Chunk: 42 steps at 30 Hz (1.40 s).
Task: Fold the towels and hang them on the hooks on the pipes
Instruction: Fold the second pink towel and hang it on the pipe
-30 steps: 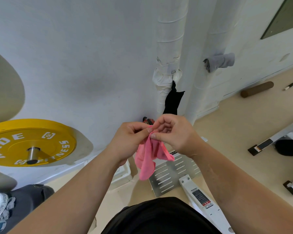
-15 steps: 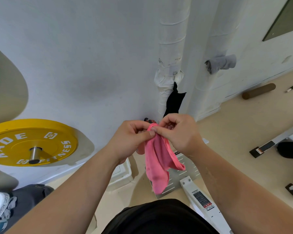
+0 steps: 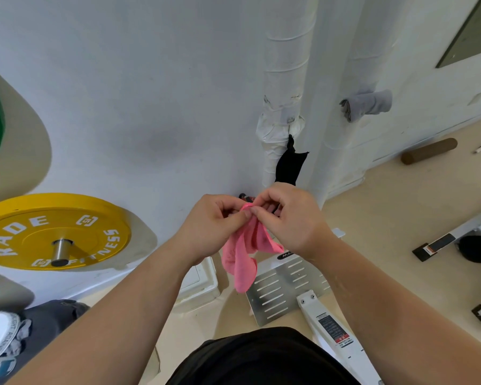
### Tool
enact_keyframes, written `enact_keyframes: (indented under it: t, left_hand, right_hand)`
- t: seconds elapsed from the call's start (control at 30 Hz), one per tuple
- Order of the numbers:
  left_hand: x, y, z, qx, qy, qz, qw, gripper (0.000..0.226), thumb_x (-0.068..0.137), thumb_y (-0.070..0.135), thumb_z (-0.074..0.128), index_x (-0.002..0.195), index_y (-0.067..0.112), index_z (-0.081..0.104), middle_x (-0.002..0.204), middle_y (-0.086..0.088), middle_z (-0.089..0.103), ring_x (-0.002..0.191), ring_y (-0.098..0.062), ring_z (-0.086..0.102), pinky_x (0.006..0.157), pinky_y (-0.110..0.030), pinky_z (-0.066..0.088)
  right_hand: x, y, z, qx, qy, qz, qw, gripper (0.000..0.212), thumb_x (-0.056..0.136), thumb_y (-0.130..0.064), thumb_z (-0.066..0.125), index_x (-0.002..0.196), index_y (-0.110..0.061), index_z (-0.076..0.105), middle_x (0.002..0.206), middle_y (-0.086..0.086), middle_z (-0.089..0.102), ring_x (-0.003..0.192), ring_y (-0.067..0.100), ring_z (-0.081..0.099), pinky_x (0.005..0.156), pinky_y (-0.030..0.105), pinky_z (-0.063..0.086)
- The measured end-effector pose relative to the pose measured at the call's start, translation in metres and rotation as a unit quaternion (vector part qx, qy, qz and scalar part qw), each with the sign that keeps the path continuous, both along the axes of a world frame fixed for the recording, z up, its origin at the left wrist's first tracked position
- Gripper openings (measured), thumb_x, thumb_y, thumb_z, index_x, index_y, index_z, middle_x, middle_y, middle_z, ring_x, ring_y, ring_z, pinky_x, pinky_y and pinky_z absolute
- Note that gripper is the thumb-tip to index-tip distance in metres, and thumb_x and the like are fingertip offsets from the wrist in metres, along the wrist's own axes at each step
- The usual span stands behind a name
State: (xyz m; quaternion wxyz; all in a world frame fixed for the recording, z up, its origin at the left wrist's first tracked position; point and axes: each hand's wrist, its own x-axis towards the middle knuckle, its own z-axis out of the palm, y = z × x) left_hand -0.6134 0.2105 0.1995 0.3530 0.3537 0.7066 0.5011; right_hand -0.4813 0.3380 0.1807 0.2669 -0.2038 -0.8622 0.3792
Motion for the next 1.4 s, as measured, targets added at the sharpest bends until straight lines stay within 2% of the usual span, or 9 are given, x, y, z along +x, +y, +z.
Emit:
enact_keyframes:
  t: [0.13,0.23,0.33,0.53,0.87,1.03,1.1,1.27,1.4]
  left_hand:
    - [-0.002,0.002,0.0,0.01,0.007,0.01,1.0,0.016,0.098,0.01,0.064,0.094,0.011,0.079,0.089,-0.025,0.074,0.081,-0.052,0.067,0.072,-0.06,0.057]
    - [-0.006,0.005,0.0,0.006,0.056,0.015,0.998,0.02,0.099,0.009,0.061,0.091,0.013,0.079,0.084,-0.017,0.074,0.073,-0.033,0.067,0.073,-0.05,0.057]
    - [-0.01,0.006,0.005,0.015,0.074,0.046,0.996,0.021,0.1,0.01,0.06,0.089,0.017,0.077,0.082,-0.006,0.074,0.073,-0.012,0.064,0.075,-0.036,0.055]
    - [-0.039,0.005,-0.002,0.058,0.086,0.167,0.98,0.023,0.099,0.011,0.058,0.085,0.02,0.074,0.078,0.008,0.068,0.075,-0.009,0.058,0.075,-0.032,0.049]
    - [-0.096,0.01,0.003,0.071,0.095,0.312,0.943,0.02,0.102,0.013,0.053,0.087,0.015,0.067,0.076,0.003,0.058,0.068,-0.01,0.049,0.063,-0.025,0.041]
    - [-0.106,0.01,-0.009,0.052,0.115,0.333,0.934,0.022,0.102,0.018,0.053,0.083,0.016,0.065,0.07,0.002,0.054,0.065,-0.016,0.045,0.06,-0.031,0.038]
    - [-0.108,0.009,-0.019,0.023,0.127,0.33,0.935,0.023,0.102,0.02,0.052,0.082,0.016,0.063,0.069,0.001,0.054,0.065,-0.018,0.046,0.06,-0.031,0.039]
    - [-0.11,0.007,-0.037,-0.028,0.113,0.366,0.923,0.024,0.104,0.017,0.045,0.094,0.008,0.064,0.079,-0.002,0.058,0.07,-0.018,0.05,0.061,-0.029,0.041]
    - [-0.112,0.01,-0.043,-0.027,0.091,0.375,0.922,0.022,0.103,0.015,0.046,0.094,0.008,0.064,0.075,0.0,0.055,0.067,-0.015,0.047,0.058,-0.028,0.038]
  right_hand:
    - [-0.003,0.001,-0.004,-0.034,0.0,0.008,0.999,0.01,0.086,-0.021,0.073,0.094,-0.025,0.066,0.089,-0.011,0.065,0.087,0.008,0.062,0.074,0.015,0.045]
    - [-0.003,0.005,-0.015,-0.079,-0.073,0.049,0.993,0.021,0.084,-0.032,0.068,0.103,-0.032,0.059,0.094,-0.013,0.068,0.092,0.005,0.064,0.078,0.017,0.048]
    - [-0.004,0.01,-0.032,-0.028,-0.147,0.075,0.986,0.015,0.08,-0.033,0.057,0.095,-0.033,0.056,0.084,-0.008,0.064,0.08,0.015,0.061,0.072,0.033,0.048]
    - [0.006,0.023,-0.044,-0.067,-0.186,0.026,0.98,0.048,0.082,-0.008,0.056,0.12,-0.035,0.048,0.083,-0.009,0.068,0.077,0.012,0.065,0.07,0.033,0.052]
    - [0.024,0.064,-0.02,-0.001,-0.124,0.043,0.991,0.021,0.085,-0.001,0.063,0.087,-0.021,0.07,0.079,-0.004,0.068,0.078,0.017,0.063,0.074,0.039,0.05]
    - [0.021,0.061,-0.005,0.065,-0.066,0.062,0.994,0.021,0.079,0.006,0.066,0.081,-0.015,0.068,0.084,-0.002,0.062,0.08,0.012,0.058,0.073,0.026,0.046]
    - [0.018,0.055,0.0,0.05,-0.057,0.072,0.994,0.023,0.077,0.005,0.061,0.083,-0.015,0.067,0.083,-0.003,0.06,0.081,0.014,0.057,0.073,0.029,0.046]
    - [0.017,0.045,0.006,0.041,-0.084,0.102,0.99,0.027,0.092,-0.006,0.056,0.105,-0.023,0.073,0.09,-0.018,0.059,0.093,0.003,0.053,0.084,0.013,0.037]
    - [0.02,0.048,-0.004,0.078,-0.132,0.063,0.986,0.007,0.096,-0.024,0.06,0.102,-0.026,0.064,0.089,-0.006,0.058,0.088,0.013,0.051,0.081,0.031,0.042]
